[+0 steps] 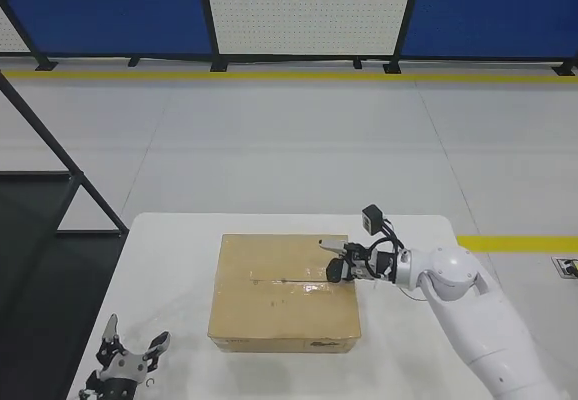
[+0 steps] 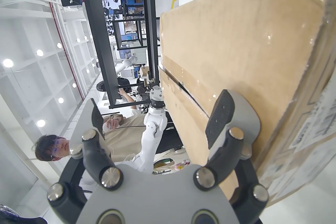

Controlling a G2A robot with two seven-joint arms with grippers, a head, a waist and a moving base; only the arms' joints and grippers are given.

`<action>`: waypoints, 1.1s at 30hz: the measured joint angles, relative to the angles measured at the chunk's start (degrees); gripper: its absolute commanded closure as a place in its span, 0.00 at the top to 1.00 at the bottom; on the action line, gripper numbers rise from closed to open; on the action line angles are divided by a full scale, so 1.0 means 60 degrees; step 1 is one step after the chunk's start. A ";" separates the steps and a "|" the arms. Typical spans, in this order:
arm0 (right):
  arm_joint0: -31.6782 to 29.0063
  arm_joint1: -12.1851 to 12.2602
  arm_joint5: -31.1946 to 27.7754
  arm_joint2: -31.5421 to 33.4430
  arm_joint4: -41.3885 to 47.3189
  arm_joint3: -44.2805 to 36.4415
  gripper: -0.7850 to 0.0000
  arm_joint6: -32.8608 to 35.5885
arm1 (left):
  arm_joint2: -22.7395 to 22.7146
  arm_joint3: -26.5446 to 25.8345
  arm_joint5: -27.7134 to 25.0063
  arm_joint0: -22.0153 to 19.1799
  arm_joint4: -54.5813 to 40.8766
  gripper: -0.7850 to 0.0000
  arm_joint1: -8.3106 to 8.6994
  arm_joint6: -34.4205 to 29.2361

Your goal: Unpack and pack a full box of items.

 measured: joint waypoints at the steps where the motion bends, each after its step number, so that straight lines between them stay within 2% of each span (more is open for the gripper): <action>1: 0.0019 -0.0006 -0.0011 -0.0017 0.0012 0.0020 1.00 -0.0003 | 0.0070 0.0141 -0.0034 -0.0126 -0.0072 1.00 -0.0018 0.0052; 13: -0.0124 0.0001 -0.0011 -0.0056 0.0066 -0.0171 1.00 -0.0122 | 0.0681 0.1674 -0.0305 -0.1714 -0.0136 1.00 -0.0171 0.0881; 21: -0.0251 0.0037 0.0104 -0.0021 0.0031 -0.0416 1.00 -0.0195 | 0.0840 0.2332 -0.0907 -0.2327 -0.0455 1.00 -0.0297 0.1309; 27: -0.0241 0.0037 0.0182 -0.0063 0.0015 -0.0452 1.00 -0.0205 | 0.0570 0.2356 -0.1501 -0.2467 -0.0947 1.00 -0.0368 0.1700; 33: -0.0162 0.0021 0.0183 -0.0118 0.0069 -0.0333 1.00 -0.0156 | 0.0069 0.1776 -0.1672 -0.2330 -0.1130 1.00 -0.0371 0.1935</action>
